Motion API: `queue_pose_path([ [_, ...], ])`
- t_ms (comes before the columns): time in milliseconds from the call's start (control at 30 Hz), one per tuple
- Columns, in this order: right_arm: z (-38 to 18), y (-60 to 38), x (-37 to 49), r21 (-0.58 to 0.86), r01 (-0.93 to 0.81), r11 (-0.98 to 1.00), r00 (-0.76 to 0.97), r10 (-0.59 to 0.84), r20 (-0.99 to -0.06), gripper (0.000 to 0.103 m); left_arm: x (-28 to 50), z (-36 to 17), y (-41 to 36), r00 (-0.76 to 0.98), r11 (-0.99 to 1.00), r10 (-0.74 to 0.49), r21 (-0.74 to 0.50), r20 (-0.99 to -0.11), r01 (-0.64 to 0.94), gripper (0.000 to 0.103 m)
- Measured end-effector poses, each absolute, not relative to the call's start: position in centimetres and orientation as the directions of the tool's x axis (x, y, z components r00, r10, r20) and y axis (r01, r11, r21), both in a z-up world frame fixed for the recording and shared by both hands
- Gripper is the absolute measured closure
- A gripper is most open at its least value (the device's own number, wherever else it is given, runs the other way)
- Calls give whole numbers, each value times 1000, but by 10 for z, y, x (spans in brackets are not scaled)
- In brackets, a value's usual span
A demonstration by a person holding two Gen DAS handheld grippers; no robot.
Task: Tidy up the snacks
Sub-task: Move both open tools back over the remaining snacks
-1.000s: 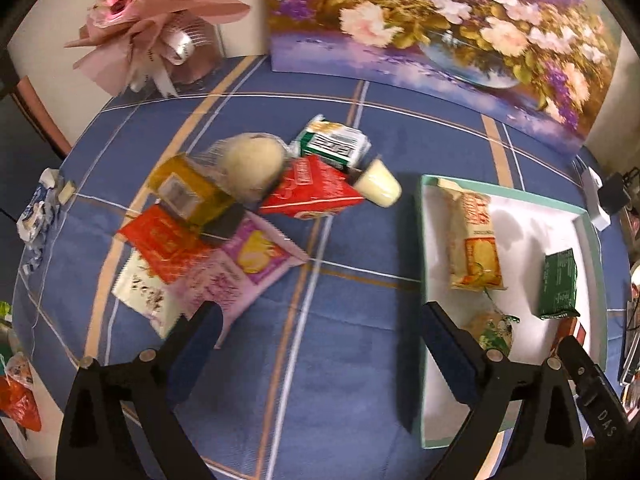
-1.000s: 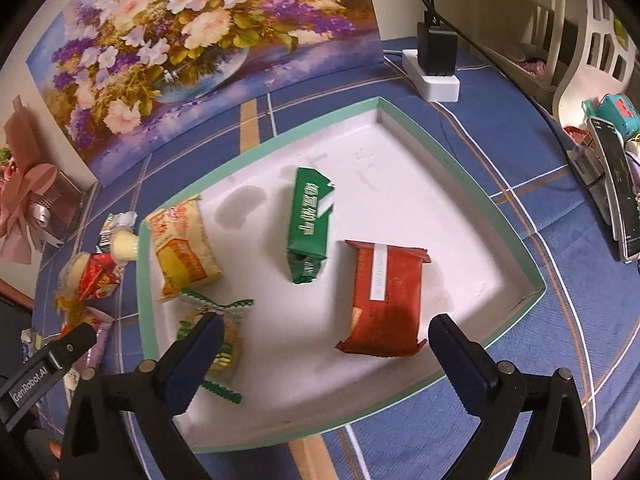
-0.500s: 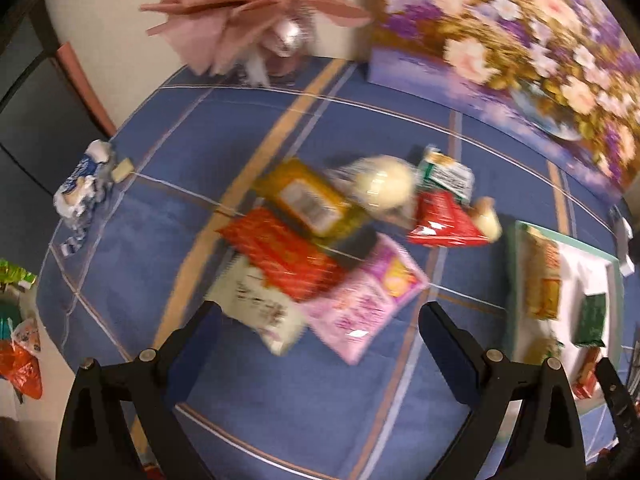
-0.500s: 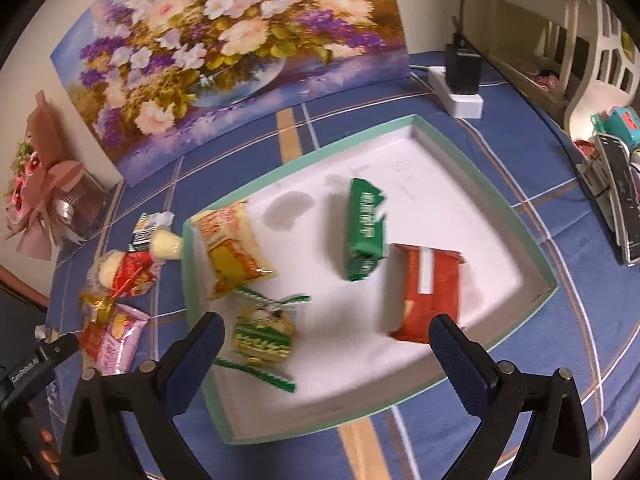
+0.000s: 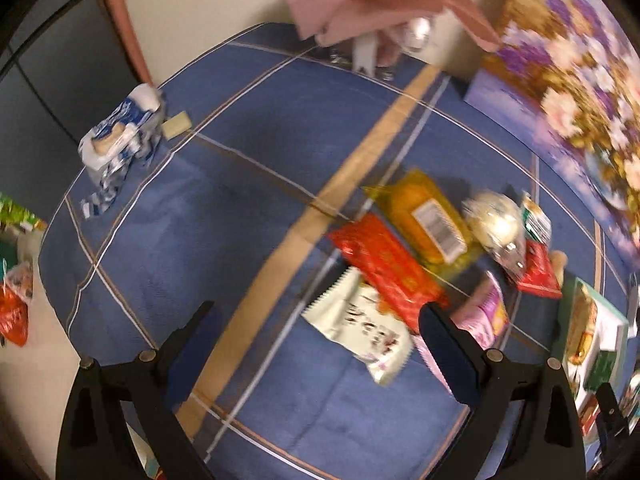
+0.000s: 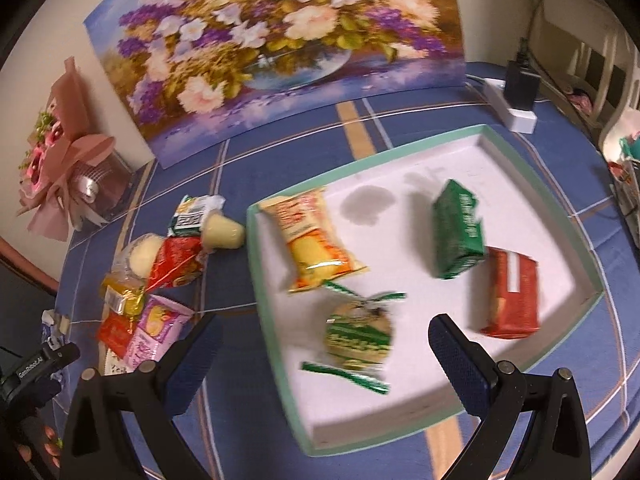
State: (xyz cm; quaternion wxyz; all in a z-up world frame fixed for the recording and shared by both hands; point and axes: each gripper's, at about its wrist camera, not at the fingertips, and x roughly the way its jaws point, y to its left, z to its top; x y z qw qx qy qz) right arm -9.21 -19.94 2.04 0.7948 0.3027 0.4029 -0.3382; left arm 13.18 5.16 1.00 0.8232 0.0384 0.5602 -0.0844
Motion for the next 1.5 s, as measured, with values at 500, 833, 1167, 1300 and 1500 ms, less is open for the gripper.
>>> queue_pose_path([
  [500,-12,-138,2,229,697,679,444,-158,-882,0,157,-47,71,224,985,-168,-156,-960,71,4],
  [833,-42,-123,49,242,687,685,415,-97,-905,0,166,-69,65,173,972,-233,-228,-957,47,3],
  [1167,-58,-116,73,194,683,704,377,-112,-919,0,177,-76,58,166,965,-261,-256,-951,51,0],
  [1300,-58,-114,74,133,683,718,338,-150,-929,0,174,-76,48,168,967,-252,-240,-953,90,0],
  [1500,-62,-118,60,72,692,718,291,-187,-938,0,168,-78,28,159,973,-194,-169,-968,158,0],
])
